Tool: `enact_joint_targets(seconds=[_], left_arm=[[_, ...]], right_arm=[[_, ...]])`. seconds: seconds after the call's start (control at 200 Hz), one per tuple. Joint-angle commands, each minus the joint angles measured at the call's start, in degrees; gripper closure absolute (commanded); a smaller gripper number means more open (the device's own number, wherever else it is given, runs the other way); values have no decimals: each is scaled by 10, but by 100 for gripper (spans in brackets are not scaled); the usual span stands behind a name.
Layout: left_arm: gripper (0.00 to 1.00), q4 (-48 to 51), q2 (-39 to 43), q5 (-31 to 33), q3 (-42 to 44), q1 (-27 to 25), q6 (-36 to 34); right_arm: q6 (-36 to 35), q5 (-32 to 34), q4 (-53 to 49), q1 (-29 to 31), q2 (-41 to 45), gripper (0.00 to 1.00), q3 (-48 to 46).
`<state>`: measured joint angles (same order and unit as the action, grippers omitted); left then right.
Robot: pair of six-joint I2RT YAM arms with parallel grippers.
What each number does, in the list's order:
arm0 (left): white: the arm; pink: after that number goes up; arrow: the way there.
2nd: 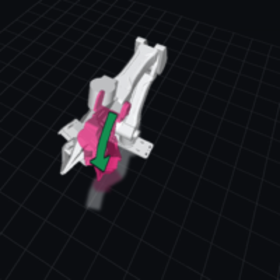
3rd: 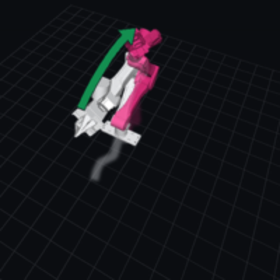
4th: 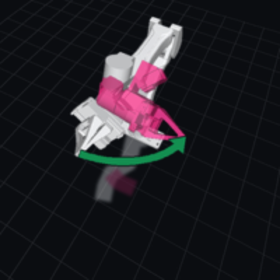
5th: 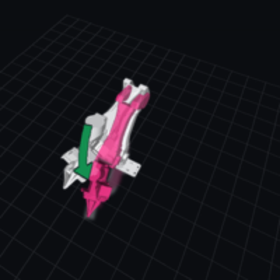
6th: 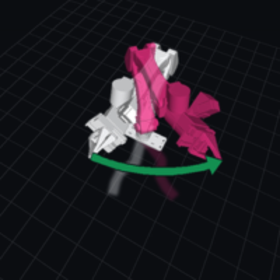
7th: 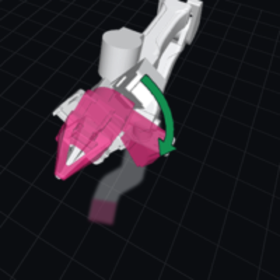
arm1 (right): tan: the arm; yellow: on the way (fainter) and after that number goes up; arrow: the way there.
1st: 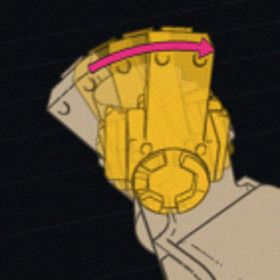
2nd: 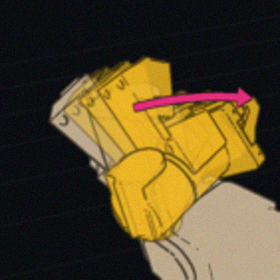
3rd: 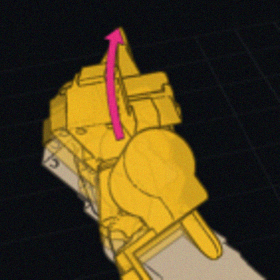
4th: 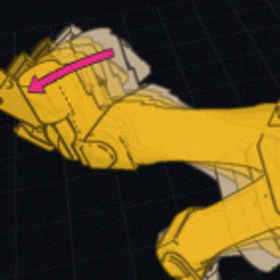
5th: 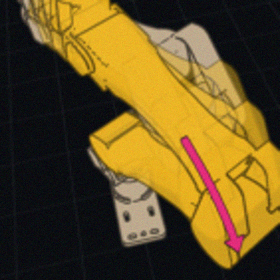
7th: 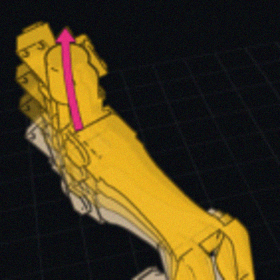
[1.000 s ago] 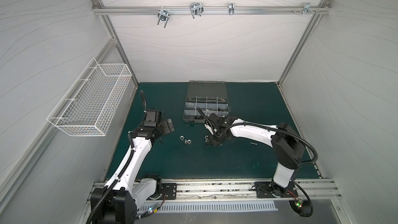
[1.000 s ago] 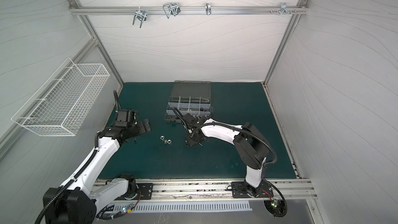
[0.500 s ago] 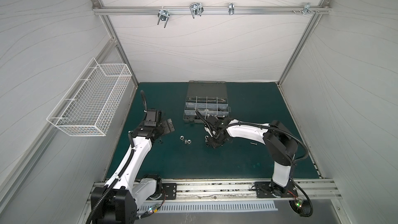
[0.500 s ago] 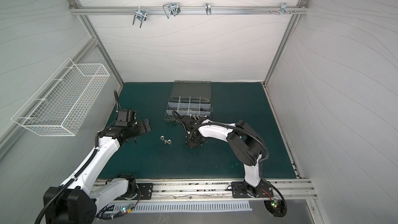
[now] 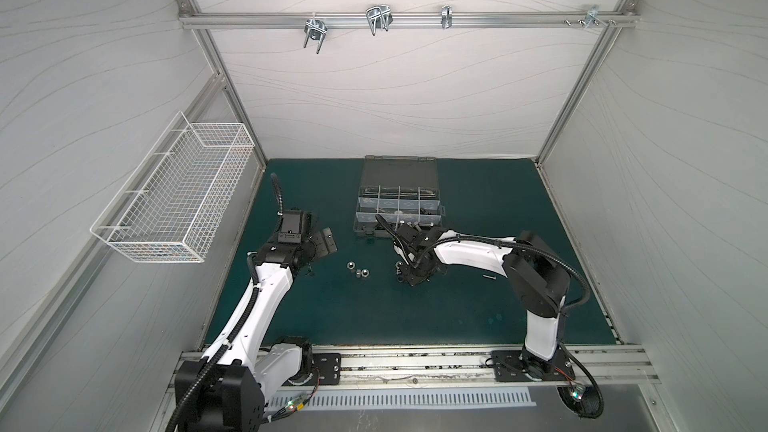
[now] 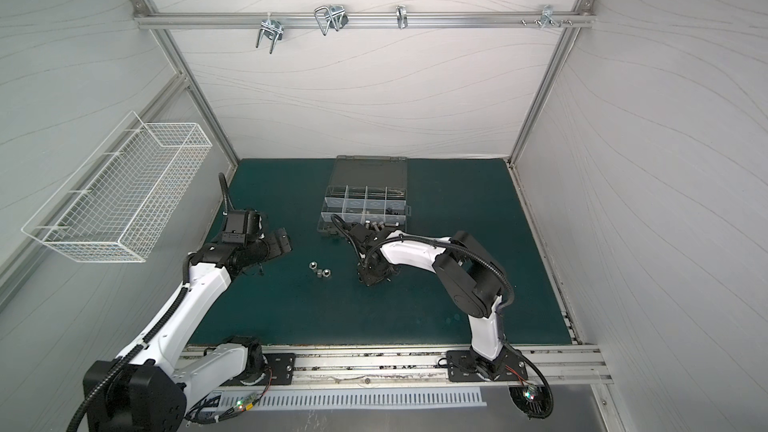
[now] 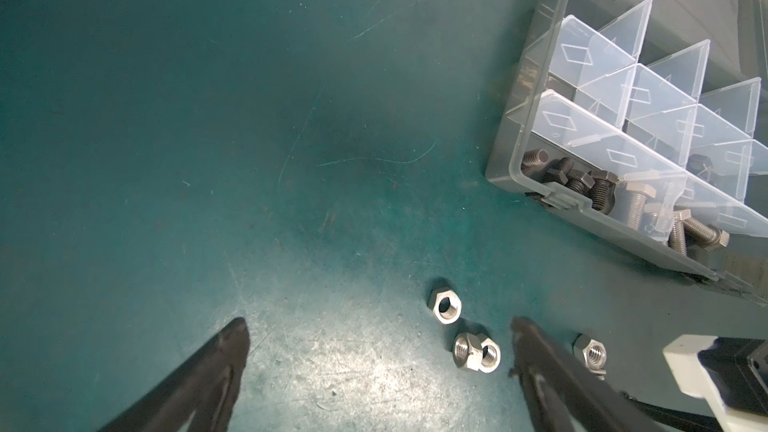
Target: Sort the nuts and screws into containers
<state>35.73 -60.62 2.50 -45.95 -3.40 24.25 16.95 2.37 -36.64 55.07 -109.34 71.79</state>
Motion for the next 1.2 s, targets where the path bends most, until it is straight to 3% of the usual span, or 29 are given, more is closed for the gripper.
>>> enact_joint_targets(seconds=[0.0, 0.34, 0.575, 0.986, 1.196], left_arm=[[1, 0, -5, -4, -23, 4, 6], [1, 0, -10, -8, -23, 4, 6], [1, 0, -10, -10, -23, 5, 7], [1, 0, -12, -13, -23, 6, 7], [1, 2, -11, -13, -24, 6, 7]], right_arm=[[-5, 20, -8, 4, -40, 69, -4], [-15, 100, -37, 16, -65, 67, 16], [-17, 120, -38, 21, -73, 66, 23], [-21, 67, -19, 17, -75, 70, 19], [-18, 37, -16, 4, -70, 80, 11]])
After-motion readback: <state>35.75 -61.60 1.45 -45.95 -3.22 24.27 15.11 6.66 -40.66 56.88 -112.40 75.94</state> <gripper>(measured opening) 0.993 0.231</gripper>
